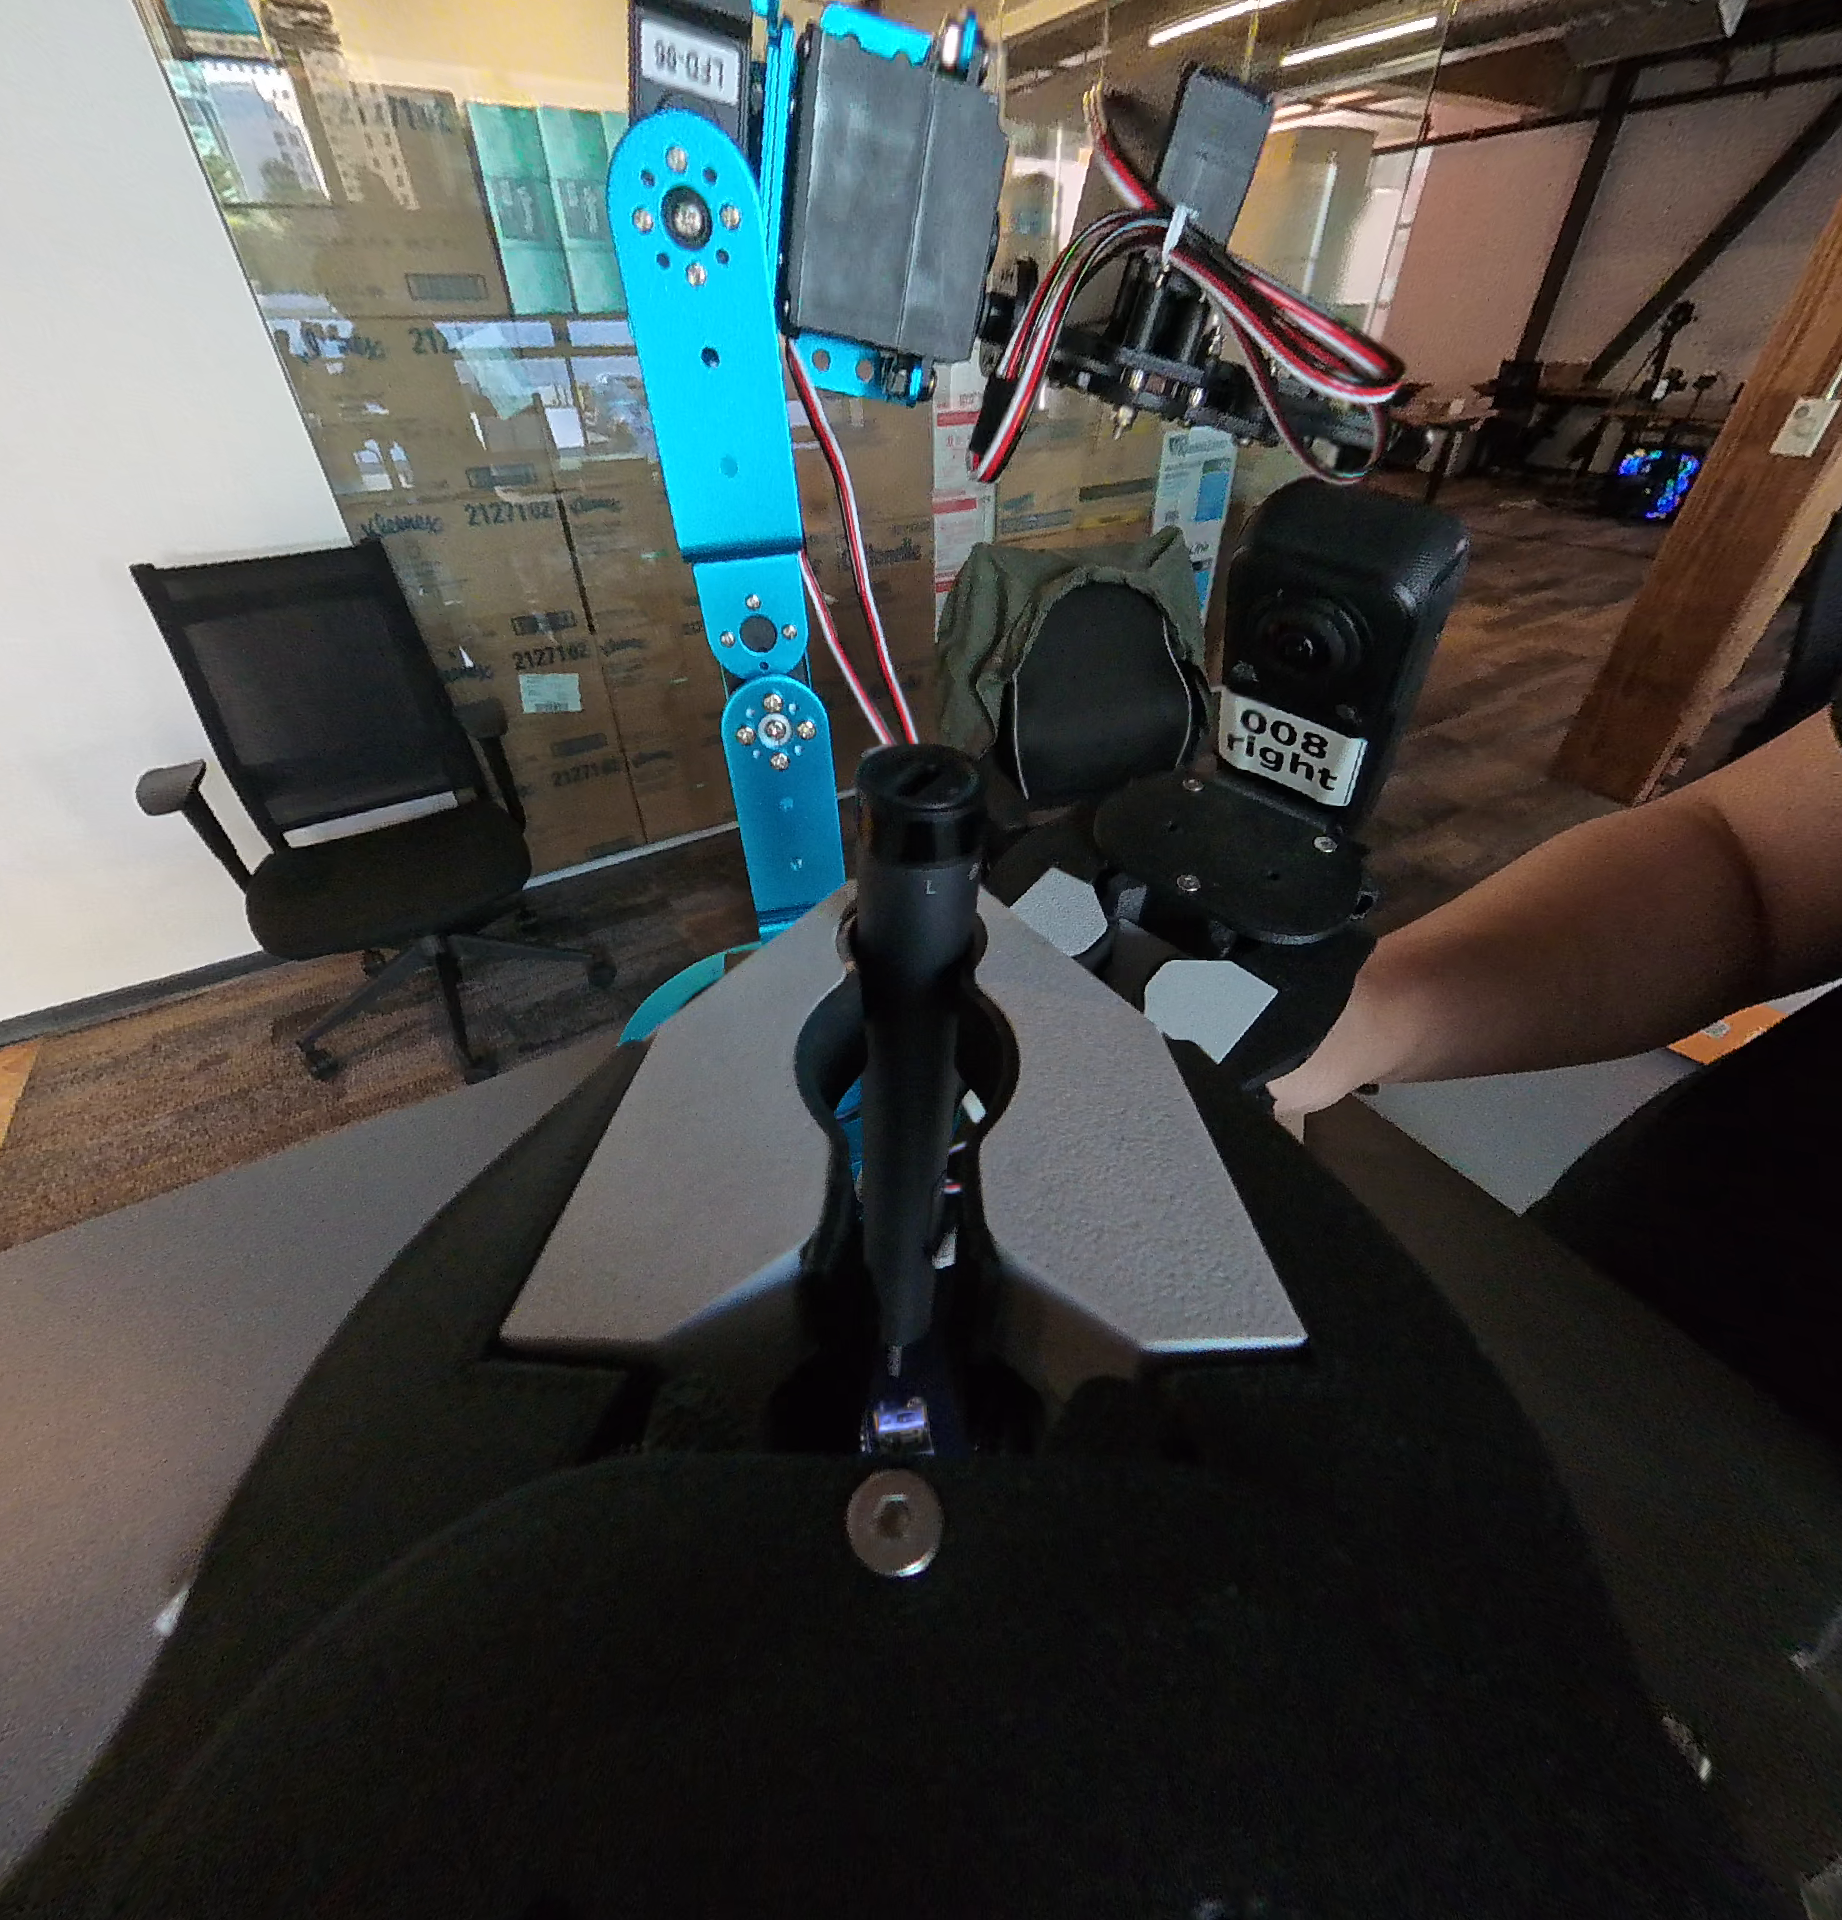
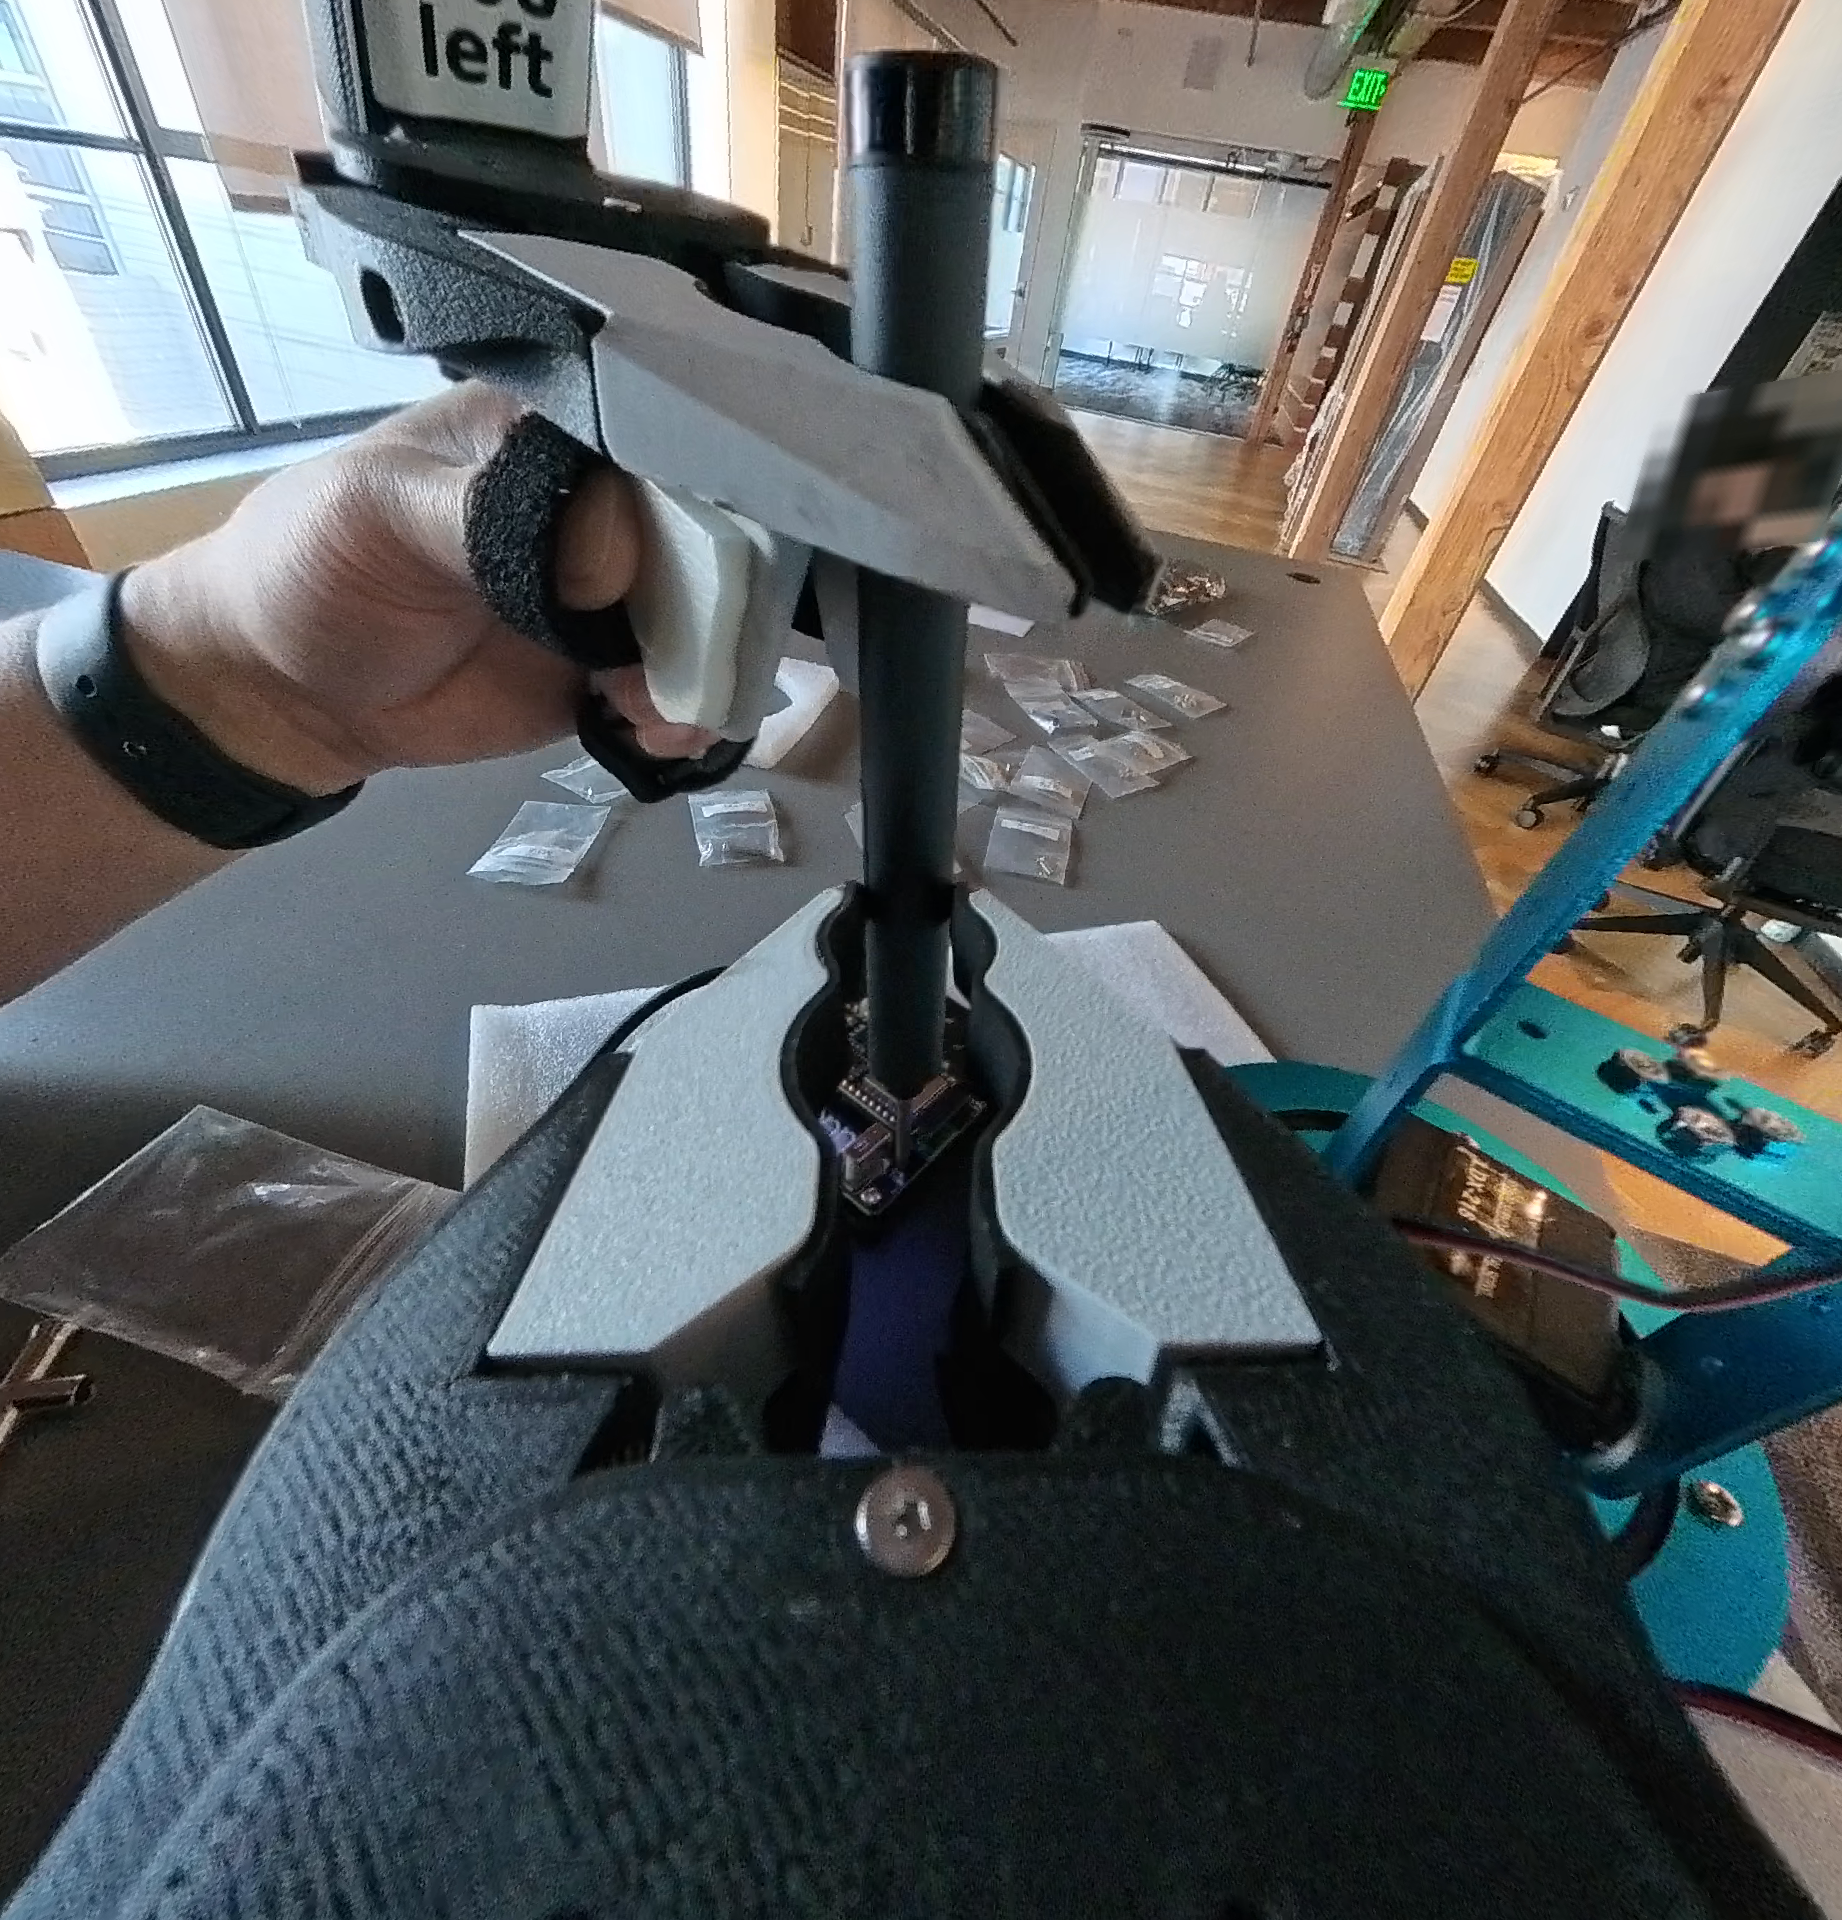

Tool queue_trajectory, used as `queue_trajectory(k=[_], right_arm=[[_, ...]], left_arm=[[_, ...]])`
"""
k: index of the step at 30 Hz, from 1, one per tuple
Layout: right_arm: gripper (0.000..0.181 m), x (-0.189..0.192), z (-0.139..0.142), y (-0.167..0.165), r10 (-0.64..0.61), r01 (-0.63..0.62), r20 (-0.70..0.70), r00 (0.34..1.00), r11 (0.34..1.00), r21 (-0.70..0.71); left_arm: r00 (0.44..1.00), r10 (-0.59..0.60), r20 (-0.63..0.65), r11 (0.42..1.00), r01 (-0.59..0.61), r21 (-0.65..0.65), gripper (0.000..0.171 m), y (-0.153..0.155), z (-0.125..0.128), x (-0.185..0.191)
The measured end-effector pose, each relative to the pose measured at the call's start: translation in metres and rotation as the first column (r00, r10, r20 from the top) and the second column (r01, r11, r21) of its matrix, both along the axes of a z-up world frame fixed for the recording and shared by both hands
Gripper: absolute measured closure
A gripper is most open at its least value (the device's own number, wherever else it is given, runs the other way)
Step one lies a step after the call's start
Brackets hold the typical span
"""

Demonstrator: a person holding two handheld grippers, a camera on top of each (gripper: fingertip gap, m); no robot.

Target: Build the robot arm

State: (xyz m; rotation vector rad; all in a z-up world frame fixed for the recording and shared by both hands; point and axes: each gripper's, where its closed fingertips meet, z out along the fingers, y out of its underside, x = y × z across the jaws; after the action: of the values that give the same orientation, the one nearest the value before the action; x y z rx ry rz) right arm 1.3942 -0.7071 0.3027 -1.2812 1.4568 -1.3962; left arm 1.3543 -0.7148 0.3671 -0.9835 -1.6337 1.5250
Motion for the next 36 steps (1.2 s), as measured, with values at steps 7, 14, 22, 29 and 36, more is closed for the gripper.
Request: queue_trajectory(k=[7, 14, 22, 29, 36], right_arm=[[0.166, -0.005, 0.003, 0.001, -0.006, 0.006, 0.008, 1.000, 1.000, 0.001], [0.166, -0.014, 0.025, 0.013, 0.017, -0.021, 0.089, 0.996, 0.999, 0.043], [0.155, -0.035, 0.022, 0.058, 0.091, -0.087, 0.124, 0.988, 0.996, -0.033], [0.159, -0.046, -0.049, 0.047, 0.007, -0.008, -0.066, 0.998, 1.000, -0.019], [0.169, -0.033, -0.079, 0.018, -0.108, 0.122, -0.252, 0.962, 0.992, 0.040]], left_arm=[[0.998, -0.013, -0.065, 1.000, 0.015, 0.017, 0.163, 0.000, 0.004, 0.001], [0.985, -0.051, -0.165, 0.997, 0.058, 0.042, 0.163, 0.012, 0.029, -0.001], [0.992, -0.040, -0.123, 0.997, 0.047, 0.056, 0.163, 0.045, 0.065, 0.012], [0.946, 0.190, 0.261, 0.972, -0.219, 0.088, 0.163, 0.066, 0.031, 0.056], [0.854, 0.255, 0.454, 0.928, -0.348, 0.134, 0.163, 0.105, -0.031, 0.074]])
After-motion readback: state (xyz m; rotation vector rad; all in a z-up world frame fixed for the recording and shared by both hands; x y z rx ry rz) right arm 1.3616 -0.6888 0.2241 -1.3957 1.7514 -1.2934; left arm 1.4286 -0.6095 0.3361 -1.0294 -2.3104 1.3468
